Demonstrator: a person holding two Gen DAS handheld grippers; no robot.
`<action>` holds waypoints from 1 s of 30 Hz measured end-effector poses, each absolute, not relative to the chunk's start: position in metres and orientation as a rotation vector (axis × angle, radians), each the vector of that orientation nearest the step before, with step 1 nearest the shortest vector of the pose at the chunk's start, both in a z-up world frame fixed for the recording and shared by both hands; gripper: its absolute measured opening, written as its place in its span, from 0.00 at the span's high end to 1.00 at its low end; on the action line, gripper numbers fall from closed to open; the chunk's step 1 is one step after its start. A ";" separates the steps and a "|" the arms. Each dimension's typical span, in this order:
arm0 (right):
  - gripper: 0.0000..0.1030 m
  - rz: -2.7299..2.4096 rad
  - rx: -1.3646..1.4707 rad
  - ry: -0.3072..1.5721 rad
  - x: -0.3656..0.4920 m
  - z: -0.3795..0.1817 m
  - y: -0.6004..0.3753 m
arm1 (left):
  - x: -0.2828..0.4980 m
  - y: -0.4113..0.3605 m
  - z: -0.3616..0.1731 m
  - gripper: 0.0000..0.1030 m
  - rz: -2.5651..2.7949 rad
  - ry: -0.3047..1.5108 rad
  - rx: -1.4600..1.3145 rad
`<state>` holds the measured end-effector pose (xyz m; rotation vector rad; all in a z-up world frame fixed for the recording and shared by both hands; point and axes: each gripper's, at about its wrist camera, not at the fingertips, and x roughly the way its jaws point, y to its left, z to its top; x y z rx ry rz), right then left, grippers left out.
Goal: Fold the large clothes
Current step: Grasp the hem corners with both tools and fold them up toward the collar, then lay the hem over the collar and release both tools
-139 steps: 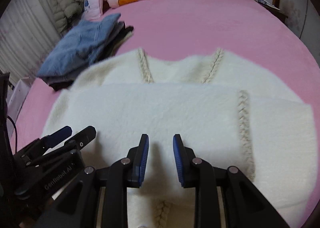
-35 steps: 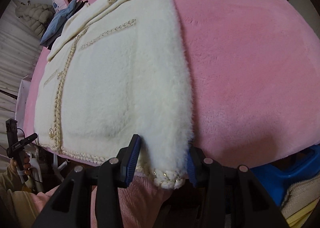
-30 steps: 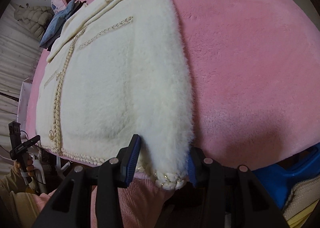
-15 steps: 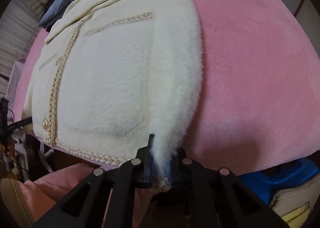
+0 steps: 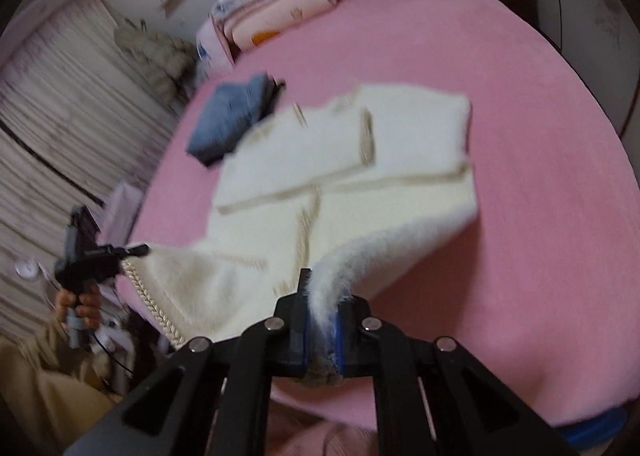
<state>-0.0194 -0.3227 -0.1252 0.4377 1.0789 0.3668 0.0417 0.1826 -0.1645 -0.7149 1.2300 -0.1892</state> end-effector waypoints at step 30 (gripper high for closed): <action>0.71 0.007 0.309 1.249 0.289 -0.303 -0.372 | 0.308 0.172 -0.319 0.29 -0.023 1.210 -0.143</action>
